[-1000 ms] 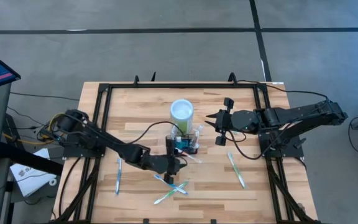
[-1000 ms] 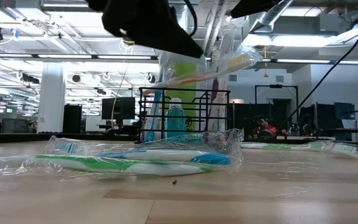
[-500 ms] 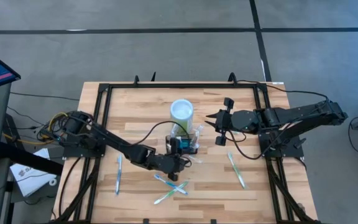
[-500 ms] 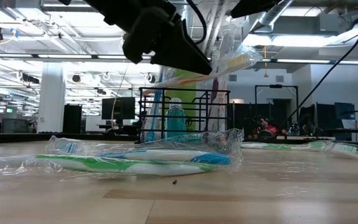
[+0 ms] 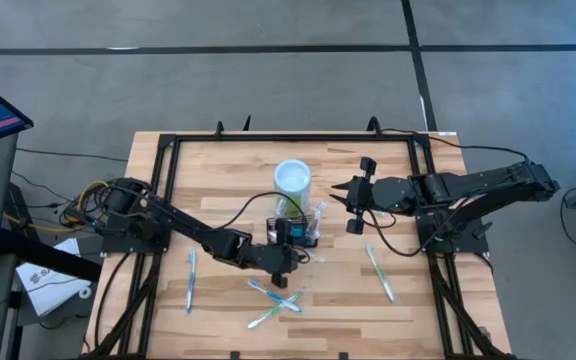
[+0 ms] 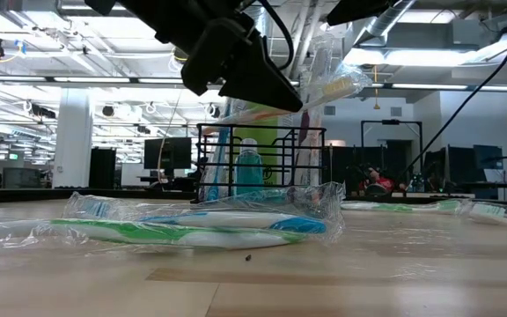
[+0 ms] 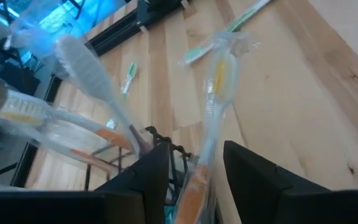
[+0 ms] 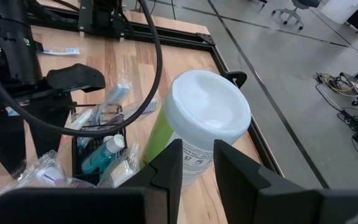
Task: Pick & Place toothbrushing station
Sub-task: Put the orange toothbrush into the wire organizer
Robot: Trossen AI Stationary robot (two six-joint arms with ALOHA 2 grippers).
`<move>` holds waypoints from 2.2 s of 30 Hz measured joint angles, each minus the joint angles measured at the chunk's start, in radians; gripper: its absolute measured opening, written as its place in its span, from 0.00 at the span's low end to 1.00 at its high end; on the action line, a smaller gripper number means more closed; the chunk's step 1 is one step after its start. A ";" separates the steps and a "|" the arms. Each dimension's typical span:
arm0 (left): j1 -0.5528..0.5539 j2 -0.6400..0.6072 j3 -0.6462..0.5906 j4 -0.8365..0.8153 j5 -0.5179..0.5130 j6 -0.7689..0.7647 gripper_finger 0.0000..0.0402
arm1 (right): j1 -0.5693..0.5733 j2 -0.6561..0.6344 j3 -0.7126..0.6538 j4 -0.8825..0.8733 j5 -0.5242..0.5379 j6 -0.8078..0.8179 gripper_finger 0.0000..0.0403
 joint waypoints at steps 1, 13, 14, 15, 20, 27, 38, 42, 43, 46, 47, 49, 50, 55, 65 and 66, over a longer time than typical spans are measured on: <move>0.003 0.001 0.000 0.001 0.016 0.000 0.35 | 0.000 0.000 0.000 0.000 0.000 0.000 0.20; 0.011 0.004 -0.001 -0.002 0.030 0.000 0.12 | 0.000 0.000 0.000 0.000 0.000 0.000 0.20; 0.011 0.004 -0.001 -0.001 0.029 0.000 0.09 | 0.000 0.000 0.000 0.000 0.000 -0.001 0.20; 0.011 0.004 -0.001 0.001 0.029 0.000 0.06 | 0.000 0.000 0.000 0.000 0.000 -0.001 0.20; 0.005 0.004 -0.001 0.002 0.029 0.000 0.01 | 0.000 0.000 0.000 0.000 0.000 -0.003 0.20; 0.005 0.002 -0.001 0.002 0.026 -0.001 0.00 | 0.000 0.000 0.000 0.000 0.000 -0.003 0.20; 0.005 0.002 -0.002 0.014 0.006 -0.027 0.00 | 0.000 0.000 0.000 -0.001 0.000 -0.003 0.20; 0.018 0.001 -0.002 0.068 0.006 -0.008 0.00 | 0.000 0.000 0.000 -0.001 0.000 -0.003 0.20; 0.021 0.001 -0.002 0.072 0.006 -0.007 0.00 | 0.000 0.000 0.000 -0.001 0.000 -0.001 0.20; 0.029 -0.007 -0.003 0.065 0.006 -0.006 0.00 | 0.000 0.000 0.000 -0.001 0.000 0.012 0.20; 0.030 -0.008 -0.003 0.068 0.005 -0.008 0.00 | 0.000 0.000 0.000 -0.001 0.000 0.012 0.20; 0.030 -0.009 -0.003 0.069 0.003 -0.021 0.00 | 0.000 0.000 0.000 -0.002 0.000 0.012 0.20; 0.030 -0.015 -0.003 0.068 0.002 -0.030 0.00 | 0.000 0.000 0.000 -0.002 0.000 0.012 0.20; 0.025 -0.043 -0.008 0.110 -0.011 -0.078 0.00 | -0.001 0.000 0.000 -0.002 0.000 0.008 0.20; -0.014 -0.155 -0.177 0.377 -0.132 -0.095 0.00 | -0.001 0.002 0.000 -0.003 0.000 0.008 0.20; -0.017 -0.174 -0.211 0.420 -0.139 -0.099 0.00 | -0.001 0.002 0.000 -0.001 0.000 0.008 0.20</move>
